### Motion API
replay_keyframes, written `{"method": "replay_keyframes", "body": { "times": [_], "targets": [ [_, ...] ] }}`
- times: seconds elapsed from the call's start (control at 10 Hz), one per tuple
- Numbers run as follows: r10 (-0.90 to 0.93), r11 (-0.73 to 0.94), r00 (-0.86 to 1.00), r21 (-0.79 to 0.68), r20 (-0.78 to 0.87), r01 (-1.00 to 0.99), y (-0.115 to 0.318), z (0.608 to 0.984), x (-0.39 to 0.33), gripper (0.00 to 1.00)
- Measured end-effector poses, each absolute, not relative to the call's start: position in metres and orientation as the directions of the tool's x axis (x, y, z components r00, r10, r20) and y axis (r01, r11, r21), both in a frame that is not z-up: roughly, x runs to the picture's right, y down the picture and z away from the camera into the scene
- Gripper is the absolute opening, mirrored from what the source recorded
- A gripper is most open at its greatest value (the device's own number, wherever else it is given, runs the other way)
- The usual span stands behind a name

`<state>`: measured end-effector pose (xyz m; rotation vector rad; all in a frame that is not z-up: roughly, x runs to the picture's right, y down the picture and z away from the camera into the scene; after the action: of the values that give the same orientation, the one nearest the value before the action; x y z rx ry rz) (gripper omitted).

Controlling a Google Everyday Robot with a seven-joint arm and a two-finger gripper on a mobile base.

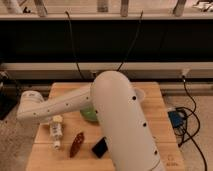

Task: Place the bottle in the ceramic bowl

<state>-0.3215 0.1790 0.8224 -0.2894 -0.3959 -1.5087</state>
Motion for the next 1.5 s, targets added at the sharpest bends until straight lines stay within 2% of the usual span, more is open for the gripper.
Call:
{"method": "replay_keyframes", "body": {
  "times": [0.6,0.7,1.1,1.4,1.5],
  "targets": [
    [-0.848,-0.029,-0.06,0.066,0.526,0.997,0.194,0.829,-0.312,0.8],
    [-0.84,-0.045,-0.072,0.063,0.538,0.997,0.195,0.833,-0.31,0.76],
    [-0.823,-0.072,-0.093,0.061,0.561,0.996,0.2,0.837,-0.309,0.41],
    [-0.822,-0.075,-0.095,0.059,0.561,0.995,0.2,0.834,-0.306,0.08],
    [-0.824,-0.074,-0.095,0.06,0.558,0.995,0.199,0.832,-0.306,0.03]
  ]
}}
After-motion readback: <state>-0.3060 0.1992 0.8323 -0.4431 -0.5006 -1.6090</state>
